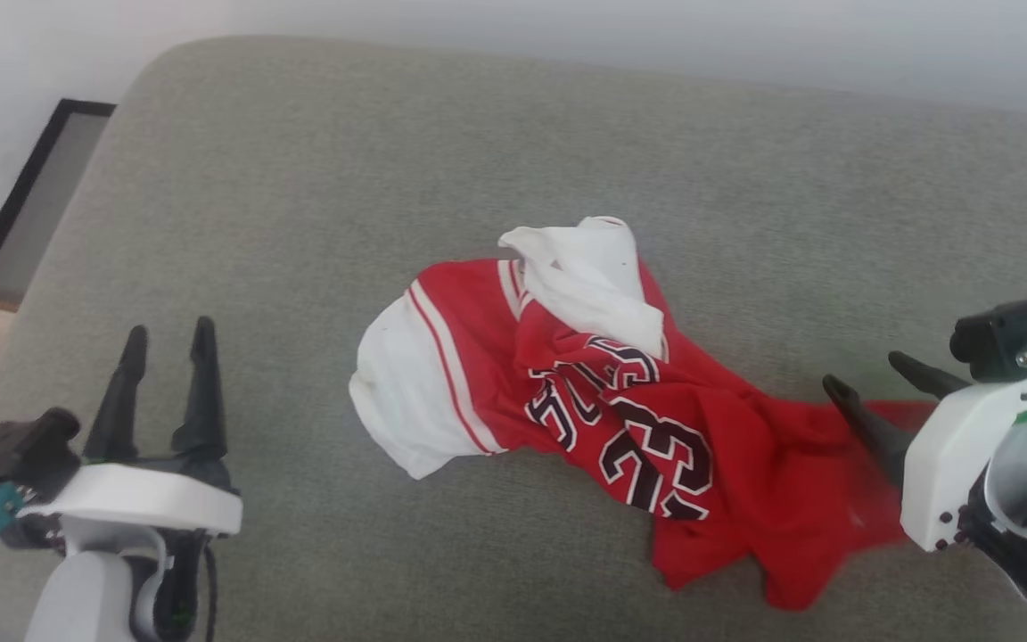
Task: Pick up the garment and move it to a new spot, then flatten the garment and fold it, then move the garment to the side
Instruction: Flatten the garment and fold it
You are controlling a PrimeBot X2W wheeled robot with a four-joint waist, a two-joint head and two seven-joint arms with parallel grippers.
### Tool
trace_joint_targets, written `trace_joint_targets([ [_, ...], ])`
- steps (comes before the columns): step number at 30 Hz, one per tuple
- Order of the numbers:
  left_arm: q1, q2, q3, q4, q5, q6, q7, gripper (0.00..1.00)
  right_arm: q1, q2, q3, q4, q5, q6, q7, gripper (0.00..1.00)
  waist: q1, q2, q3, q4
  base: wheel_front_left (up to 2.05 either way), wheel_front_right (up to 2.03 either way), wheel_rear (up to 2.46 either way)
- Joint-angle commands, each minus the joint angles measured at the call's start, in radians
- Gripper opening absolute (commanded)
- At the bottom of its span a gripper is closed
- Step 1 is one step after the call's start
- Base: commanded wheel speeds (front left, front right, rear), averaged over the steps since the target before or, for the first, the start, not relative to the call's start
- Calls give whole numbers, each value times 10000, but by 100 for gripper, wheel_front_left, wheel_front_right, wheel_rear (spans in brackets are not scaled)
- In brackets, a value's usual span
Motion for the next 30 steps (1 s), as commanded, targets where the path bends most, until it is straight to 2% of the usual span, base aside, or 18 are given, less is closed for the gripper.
trace_joint_targets([
  [1, -197, -43, -47, 7, 1, -15, -47, 100, -114, -33, 60, 9, -9, -3, 54, 100, 0, 0, 20, 146, 0, 0, 0],
  [7, -424, -206, -296, 144, 24, -16, -47, 100, -619, -308, 376, 24, 19, -3, 538, 100, 0, 0, 16, 423, 0, 0, 0],
  [17, -619, -359, -570, 332, -86, -16, -47, 100, -2049, -459, 1594, 79, 526, -3, 1164, 100, 0, 0, -32, 773, 0, 0, 0],
  [30, -1149, -853, -1444, 615, -294, -16, -46, 100, -4574, -459, 3697, 2265, 1465, -2, 1865, 100, 0, 0, 246, 2050, 0, 0, 0],
])
